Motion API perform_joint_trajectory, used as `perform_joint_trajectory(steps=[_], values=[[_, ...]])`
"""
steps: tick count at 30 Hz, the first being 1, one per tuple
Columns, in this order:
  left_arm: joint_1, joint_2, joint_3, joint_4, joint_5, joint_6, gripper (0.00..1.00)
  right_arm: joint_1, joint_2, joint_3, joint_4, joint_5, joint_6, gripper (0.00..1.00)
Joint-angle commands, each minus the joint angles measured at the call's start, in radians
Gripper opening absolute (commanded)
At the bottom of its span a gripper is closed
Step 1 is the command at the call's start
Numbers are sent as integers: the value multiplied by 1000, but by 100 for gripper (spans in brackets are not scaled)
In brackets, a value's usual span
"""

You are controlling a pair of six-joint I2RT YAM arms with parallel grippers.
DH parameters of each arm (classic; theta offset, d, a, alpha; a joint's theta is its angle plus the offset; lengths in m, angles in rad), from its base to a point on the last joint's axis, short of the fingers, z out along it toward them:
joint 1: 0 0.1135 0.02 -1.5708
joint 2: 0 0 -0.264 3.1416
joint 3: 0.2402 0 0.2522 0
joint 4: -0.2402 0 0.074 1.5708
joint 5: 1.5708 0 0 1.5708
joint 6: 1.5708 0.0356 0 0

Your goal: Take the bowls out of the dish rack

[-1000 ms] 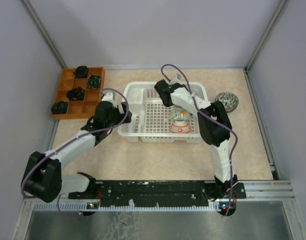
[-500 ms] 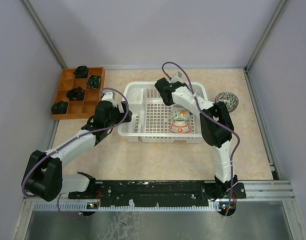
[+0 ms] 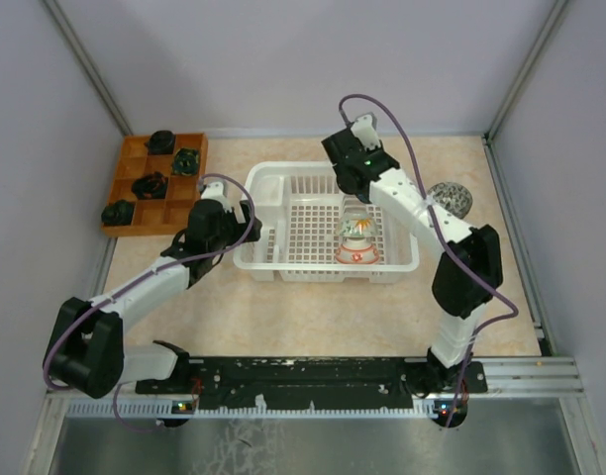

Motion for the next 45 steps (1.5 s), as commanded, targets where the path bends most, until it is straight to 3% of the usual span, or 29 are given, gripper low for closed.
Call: perform_joint_trajectory(steps=[1, 13, 21, 30, 45], values=[[3, 22, -10, -54, 14, 8, 99, -25, -95, 18, 73, -95, -2, 0], [3, 12, -2, -58, 31, 4, 99, -223, -203, -10, 86, -570, 56, 0], [4, 7, 8, -56, 60, -1, 99, -420, -263, 6, 46, -774, 103, 0], [3, -10, 5, -58, 70, -2, 99, -622, -278, -28, 0, -901, 169, 0], [4, -31, -15, -49, 98, -12, 99, -732, -247, -123, 0, -893, 185, 0]])
